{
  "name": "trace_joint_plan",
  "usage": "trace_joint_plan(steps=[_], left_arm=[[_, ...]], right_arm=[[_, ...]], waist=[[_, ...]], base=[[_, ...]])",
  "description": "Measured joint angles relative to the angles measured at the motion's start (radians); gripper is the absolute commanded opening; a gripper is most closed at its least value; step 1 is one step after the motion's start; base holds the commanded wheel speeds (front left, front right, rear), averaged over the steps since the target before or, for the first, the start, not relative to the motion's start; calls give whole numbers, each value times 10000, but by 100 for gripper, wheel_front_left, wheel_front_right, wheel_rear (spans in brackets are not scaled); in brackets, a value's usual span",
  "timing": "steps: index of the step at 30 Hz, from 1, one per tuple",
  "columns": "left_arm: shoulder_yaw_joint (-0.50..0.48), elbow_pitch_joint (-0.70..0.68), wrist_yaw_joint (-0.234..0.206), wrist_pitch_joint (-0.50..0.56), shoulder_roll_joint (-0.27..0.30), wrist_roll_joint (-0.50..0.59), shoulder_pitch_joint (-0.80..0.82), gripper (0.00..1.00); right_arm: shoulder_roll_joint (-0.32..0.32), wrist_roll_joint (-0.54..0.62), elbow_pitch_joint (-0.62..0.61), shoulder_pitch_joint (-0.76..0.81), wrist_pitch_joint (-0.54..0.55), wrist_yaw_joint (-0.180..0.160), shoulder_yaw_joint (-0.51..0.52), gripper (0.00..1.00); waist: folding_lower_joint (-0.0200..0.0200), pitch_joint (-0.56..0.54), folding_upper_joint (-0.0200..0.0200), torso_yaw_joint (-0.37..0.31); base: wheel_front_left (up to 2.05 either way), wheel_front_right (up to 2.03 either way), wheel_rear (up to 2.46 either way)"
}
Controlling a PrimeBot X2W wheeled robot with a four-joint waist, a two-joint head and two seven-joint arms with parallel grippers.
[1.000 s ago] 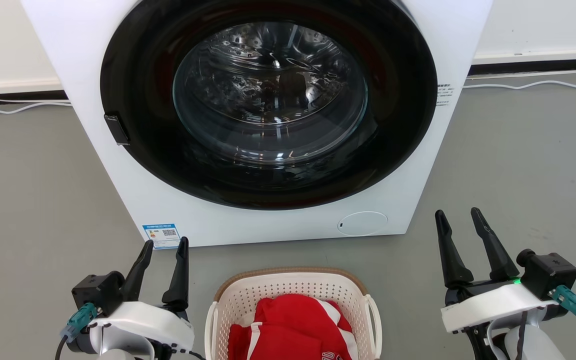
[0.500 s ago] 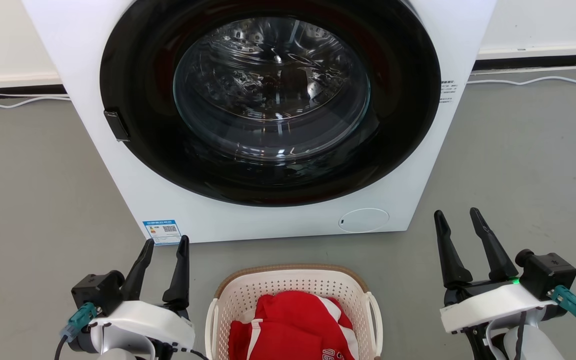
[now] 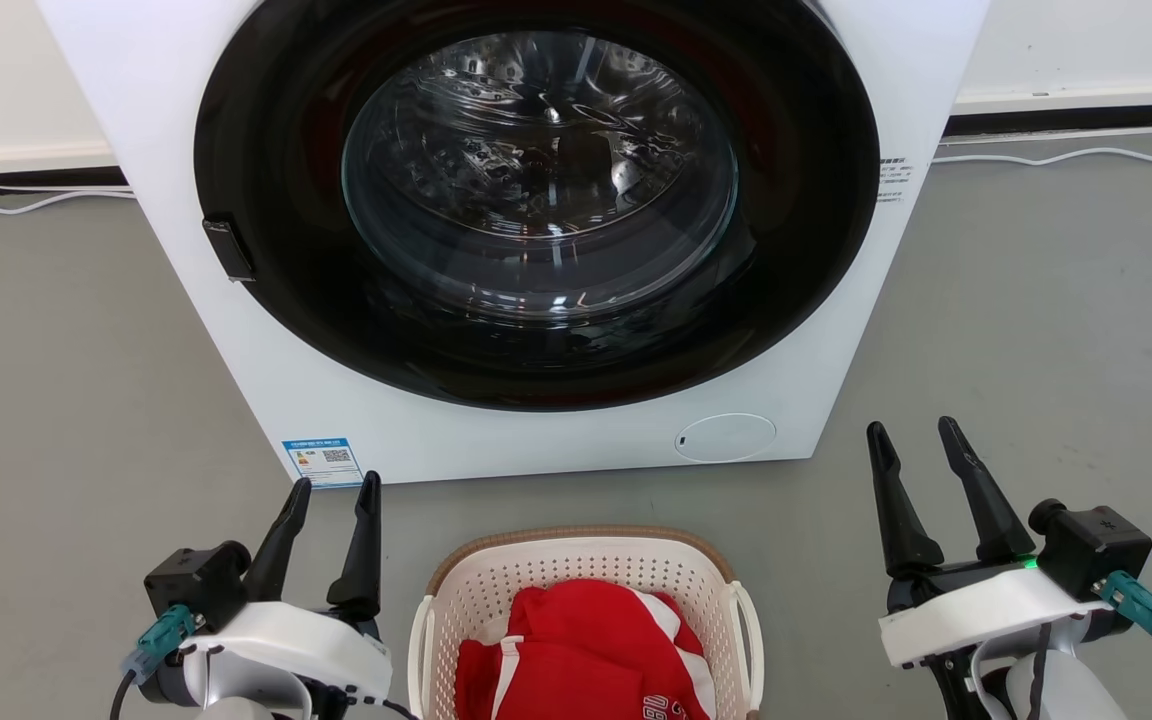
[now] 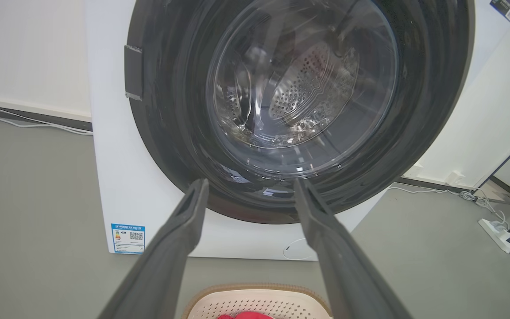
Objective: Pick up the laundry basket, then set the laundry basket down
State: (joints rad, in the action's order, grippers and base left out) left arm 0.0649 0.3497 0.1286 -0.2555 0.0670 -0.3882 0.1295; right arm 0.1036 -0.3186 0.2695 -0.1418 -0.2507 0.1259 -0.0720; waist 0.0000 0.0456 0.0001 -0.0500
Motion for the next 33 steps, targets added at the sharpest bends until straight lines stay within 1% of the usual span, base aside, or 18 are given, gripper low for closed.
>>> trace_joint_plan(steps=[3, 4, 9, 15, 16, 19, 20, 26, 32, 33], left_arm=[[102, 36, 0, 0, 2, -157, 0, 100], [178, 100, 0, 0, 0, -545, -2, 0], [234, 669, -4, 17, -92, -581, -349, 0], [201, 688, -6, 190, -94, -1014, -467, 0], [180, 681, -6, 196, -96, -1174, -467, 0], [155, 669, -4, 284, -96, -1327, -467, 0], [128, 648, -6, 364, -98, -1570, -467, 0], [33, 566, -6, 537, -104, -2215, -467, 0], [-25, 491, -4, 700, -105, -2619, -467, 0], [-52, 460, -4, 719, -111, -2859, -467, 0]], right_arm=[[-4, 0, 0, 0, 0, 0, 0, 100], [-6, 0, 17, 3, 0, 0, 2, 0], [-94, -44, 523, 395, 42, -25, 0, 0], [-130, -500, 606, 503, 144, -25, 23, 0], [-130, -732, 602, 503, 178, -25, 40, 0], [-132, -924, 602, 504, 257, -25, 56, 0], [-134, -1133, 600, 505, 311, -25, 71, 0], [-148, -1856, 585, 505, 499, -25, 140, 0], [-159, -2374, 570, 506, 610, -25, 272, 0], [-159, -2585, 564, 506, 679, -25, 320, 0]], waist=[[0, 10, 0, -5], [0, 11, 0, -6], [0, 10, 0, -5], [4, -28, 0, 16], [6, -41, 0, 25], [4, -37, 0, 32], [3, -35, 0, 41], [3, -56, 0, 70], [2, -73, 0, 90], [2, -80, 0, 98]], base=[[0, 0, 0], [0, 0, 0], [0, 0, 0], [0, 0, 0], [0, 0, 0], [0, 0, 0], [0, 0, 0], [0, 0, 0], [0, 0, 0], [0, 0, 0]])
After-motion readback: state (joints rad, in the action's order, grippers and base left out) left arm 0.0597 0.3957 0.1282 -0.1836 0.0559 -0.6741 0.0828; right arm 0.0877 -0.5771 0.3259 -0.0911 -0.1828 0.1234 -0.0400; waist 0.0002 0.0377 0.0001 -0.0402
